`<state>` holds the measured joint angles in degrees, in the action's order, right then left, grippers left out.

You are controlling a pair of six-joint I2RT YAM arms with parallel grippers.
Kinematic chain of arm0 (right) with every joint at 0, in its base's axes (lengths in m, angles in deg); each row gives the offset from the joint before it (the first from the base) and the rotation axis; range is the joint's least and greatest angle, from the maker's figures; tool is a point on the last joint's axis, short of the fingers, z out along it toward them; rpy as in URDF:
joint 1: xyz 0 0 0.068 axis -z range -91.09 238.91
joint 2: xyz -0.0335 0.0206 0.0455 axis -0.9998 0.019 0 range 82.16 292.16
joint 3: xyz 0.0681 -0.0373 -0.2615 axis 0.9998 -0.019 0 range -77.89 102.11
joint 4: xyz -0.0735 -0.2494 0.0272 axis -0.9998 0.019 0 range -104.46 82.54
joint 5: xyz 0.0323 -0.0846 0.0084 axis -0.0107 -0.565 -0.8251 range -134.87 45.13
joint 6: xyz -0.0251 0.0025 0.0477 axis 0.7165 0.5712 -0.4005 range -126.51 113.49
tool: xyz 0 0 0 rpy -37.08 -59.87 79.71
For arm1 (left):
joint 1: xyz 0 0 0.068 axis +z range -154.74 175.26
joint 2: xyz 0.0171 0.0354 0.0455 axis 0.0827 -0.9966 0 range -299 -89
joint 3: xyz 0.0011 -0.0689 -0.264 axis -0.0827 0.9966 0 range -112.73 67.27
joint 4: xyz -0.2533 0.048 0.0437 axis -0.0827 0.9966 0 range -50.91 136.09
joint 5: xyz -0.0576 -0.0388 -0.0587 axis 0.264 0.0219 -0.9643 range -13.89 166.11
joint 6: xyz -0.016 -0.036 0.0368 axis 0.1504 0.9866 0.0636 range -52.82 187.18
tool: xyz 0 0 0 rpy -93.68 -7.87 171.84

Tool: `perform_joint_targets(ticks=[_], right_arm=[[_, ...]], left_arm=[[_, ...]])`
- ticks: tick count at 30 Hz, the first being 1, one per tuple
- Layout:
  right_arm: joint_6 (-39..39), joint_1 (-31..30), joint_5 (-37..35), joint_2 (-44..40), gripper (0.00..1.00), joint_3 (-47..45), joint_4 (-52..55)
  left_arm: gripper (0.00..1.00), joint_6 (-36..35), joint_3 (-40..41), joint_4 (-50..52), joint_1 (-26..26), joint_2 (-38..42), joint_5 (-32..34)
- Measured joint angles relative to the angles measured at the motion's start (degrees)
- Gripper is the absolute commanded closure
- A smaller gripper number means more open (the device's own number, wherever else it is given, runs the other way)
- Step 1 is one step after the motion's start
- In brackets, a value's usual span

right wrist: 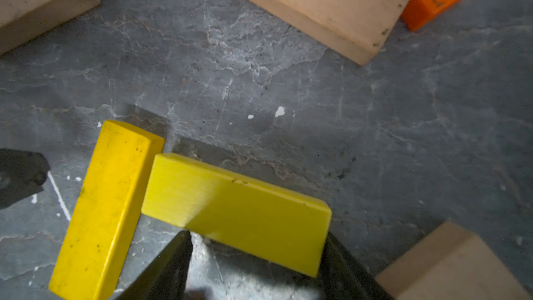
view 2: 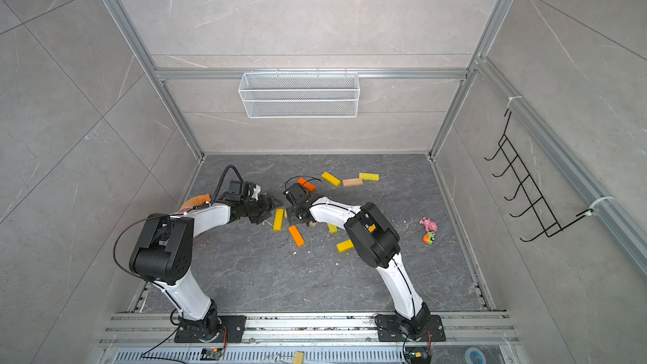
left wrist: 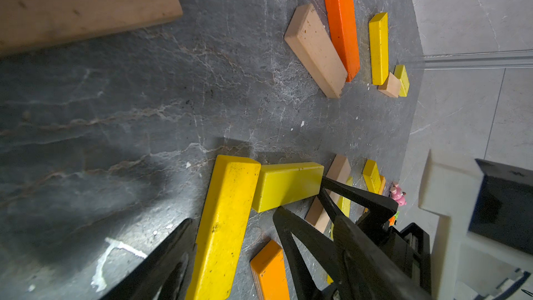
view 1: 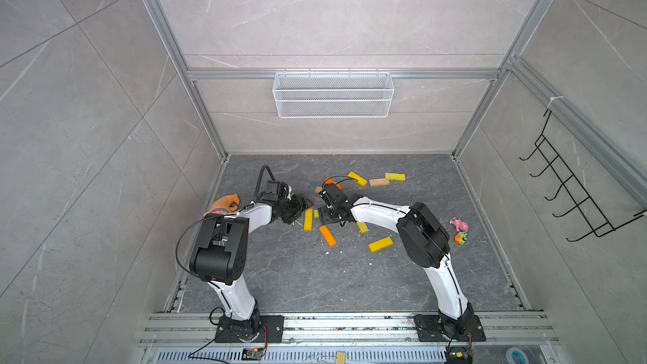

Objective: Assemble the number 8 with building blocks
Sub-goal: Assemble the building block at the center of the board.

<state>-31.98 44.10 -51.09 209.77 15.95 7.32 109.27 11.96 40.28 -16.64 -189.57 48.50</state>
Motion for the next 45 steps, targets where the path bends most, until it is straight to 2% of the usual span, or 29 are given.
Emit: perform_joint_targets(ticks=[17, 28, 36, 45], right_arm=[[-2.56, -0.83, -0.44, 0.17, 0.32, -0.15, -1.22], [-2.84, -0.98, -1.03, -0.26, 0.26, -1.05, -2.40], [-3.13, -0.98, -0.68, -6.91, 0.26, -10.25, -2.34], [-6.05, -0.98, -2.36, -14.62, 0.31, -15.63, -2.34]], left_arm=[[0.22, 0.00, 0.00, -0.02, 0.00, 0.00, 0.00], [0.22, -0.39, -2.34, 0.61, 0.00, -1.27, 0.00], [0.22, -3.23, -8.17, 2.69, 0.00, -4.17, 0.04], [0.22, -4.55, -9.05, 4.57, 0.00, -6.69, 0.04]])
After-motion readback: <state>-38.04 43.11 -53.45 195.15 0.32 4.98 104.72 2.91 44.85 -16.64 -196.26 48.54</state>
